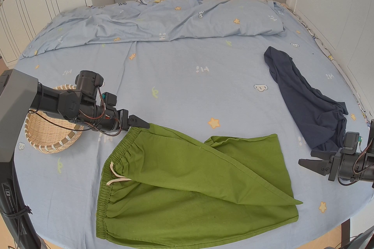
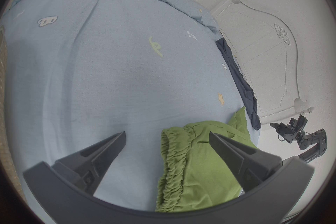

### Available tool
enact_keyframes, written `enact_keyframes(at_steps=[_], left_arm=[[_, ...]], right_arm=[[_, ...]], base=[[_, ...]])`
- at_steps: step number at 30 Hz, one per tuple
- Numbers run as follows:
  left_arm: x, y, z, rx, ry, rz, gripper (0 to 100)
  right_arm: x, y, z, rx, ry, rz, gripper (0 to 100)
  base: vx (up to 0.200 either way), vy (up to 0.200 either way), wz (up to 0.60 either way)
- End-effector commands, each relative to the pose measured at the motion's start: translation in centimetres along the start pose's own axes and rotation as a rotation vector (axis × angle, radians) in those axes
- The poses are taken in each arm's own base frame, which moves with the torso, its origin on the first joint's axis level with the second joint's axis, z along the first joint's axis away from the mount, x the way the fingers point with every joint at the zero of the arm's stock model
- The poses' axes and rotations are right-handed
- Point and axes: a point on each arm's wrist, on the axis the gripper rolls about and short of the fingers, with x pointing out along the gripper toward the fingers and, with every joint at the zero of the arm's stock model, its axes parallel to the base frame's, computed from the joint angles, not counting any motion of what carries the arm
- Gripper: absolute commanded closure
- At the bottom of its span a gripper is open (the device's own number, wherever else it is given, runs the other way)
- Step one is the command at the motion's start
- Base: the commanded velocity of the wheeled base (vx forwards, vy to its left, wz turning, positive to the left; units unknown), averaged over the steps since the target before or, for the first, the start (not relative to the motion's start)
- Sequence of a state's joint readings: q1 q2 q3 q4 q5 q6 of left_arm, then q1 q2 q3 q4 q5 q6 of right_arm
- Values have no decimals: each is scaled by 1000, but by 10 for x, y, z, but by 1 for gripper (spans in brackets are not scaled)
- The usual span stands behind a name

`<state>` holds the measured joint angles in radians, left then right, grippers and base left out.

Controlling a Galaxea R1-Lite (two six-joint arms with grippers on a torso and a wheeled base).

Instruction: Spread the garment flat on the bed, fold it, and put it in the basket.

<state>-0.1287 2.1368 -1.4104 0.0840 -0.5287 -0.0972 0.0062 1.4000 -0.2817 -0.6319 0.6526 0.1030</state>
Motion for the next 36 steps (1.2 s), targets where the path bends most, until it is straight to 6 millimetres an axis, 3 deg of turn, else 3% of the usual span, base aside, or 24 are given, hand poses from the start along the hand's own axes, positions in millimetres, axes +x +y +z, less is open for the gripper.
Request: enact_keyframes(at_steps=[1, 3, 4, 18, 23, 29, 36], left_arm=[[7, 1, -2, -4, 14, -3, 0], [8, 2, -3, -5, 16, -5, 0], [8, 2, -3, -5, 16, -5, 100], [2, 4, -6, -19, 21, -2, 100], [-12, -1, -3, -14, -3, 1, 100], [-52, 3, 10, -63, -99, 30, 100], [-61, 4, 12, -75, -115, 0, 100]], right_arm=[[0, 1, 0, -4, -3, 2, 0], [0, 1, 0, -2, -1, 2, 0], [0, 1, 0, -3, -3, 2, 0], [0, -2, 0, 4, -1, -6, 0], [0, -2, 1, 5, -4, -11, 0], [2, -2, -2, 13, 16, -4, 0], [16, -16, -13, 76, 93, -18, 0]], base=[[0, 0, 0], [0, 0, 0], [0, 0, 0], [0, 0, 0], [0, 0, 0], [0, 0, 0], [0, 0, 0]])
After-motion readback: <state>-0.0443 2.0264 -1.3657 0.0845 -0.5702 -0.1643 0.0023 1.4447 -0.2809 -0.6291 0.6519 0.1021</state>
